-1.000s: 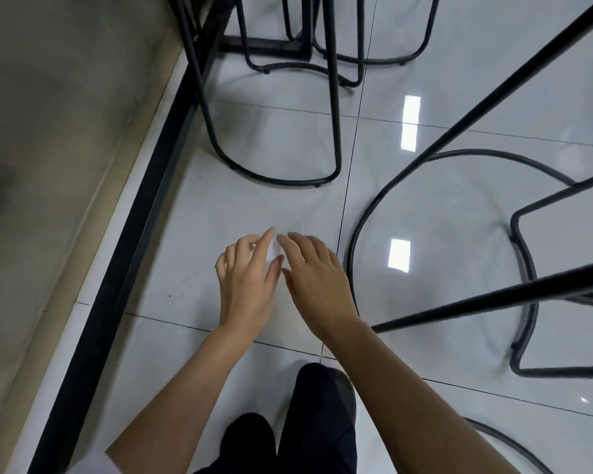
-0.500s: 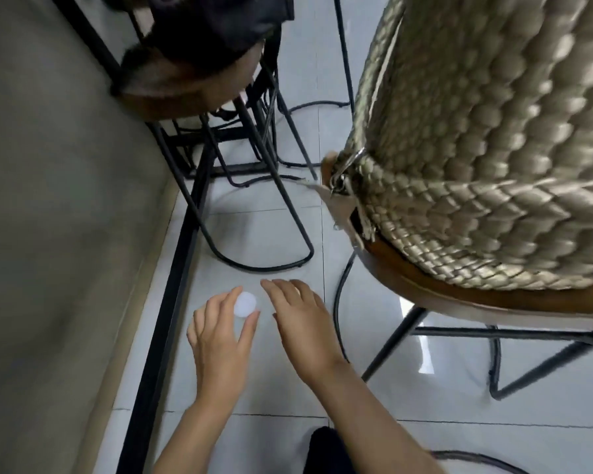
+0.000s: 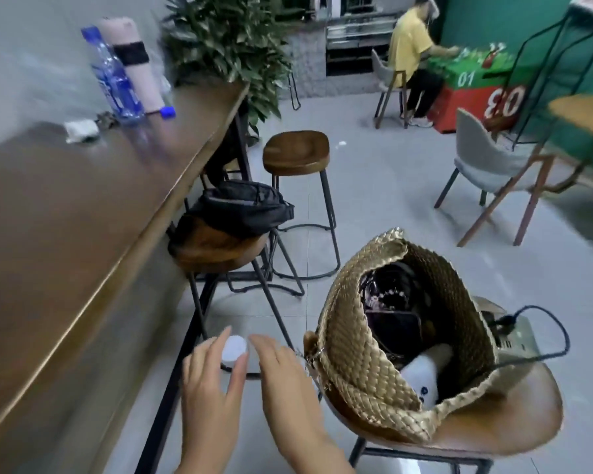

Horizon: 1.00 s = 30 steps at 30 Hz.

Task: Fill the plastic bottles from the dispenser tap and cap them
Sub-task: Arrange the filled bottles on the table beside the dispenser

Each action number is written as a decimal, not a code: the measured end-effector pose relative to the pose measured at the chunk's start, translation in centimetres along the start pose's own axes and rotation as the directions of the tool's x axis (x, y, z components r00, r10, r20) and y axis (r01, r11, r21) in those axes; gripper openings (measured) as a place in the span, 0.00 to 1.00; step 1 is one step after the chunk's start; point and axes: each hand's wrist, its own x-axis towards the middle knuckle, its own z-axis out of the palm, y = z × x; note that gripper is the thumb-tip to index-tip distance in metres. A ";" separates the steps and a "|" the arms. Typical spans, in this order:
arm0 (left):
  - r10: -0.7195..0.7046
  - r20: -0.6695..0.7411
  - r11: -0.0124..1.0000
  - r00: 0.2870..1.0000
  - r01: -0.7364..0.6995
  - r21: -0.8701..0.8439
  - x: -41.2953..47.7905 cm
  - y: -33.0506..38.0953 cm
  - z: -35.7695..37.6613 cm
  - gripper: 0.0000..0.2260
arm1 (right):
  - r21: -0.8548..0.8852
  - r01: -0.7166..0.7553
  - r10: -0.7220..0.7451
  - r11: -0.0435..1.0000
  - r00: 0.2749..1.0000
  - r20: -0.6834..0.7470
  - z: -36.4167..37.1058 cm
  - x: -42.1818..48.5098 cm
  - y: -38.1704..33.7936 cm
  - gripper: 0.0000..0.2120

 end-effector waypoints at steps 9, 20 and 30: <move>-0.019 0.040 0.978 0.999 0.027 -0.209 4.6 12.7 -7.7 0.18 | -0.037 0.121 -0.125 0.992 0.982 -0.144 -11.0 3.3 -8.0 0.23; -0.072 -0.170 0.988 0.983 0.047 -0.145 4.0 14.3 -21.5 0.29 | 0.024 0.524 -0.524 0.852 0.849 0.070 -12.2 6.1 -21.0 0.25; -0.179 -0.407 0.980 0.896 0.199 0.007 1.1 13.7 -26.3 0.32 | 0.100 0.670 -0.659 0.735 0.674 0.333 -11.7 8.0 -28.3 0.21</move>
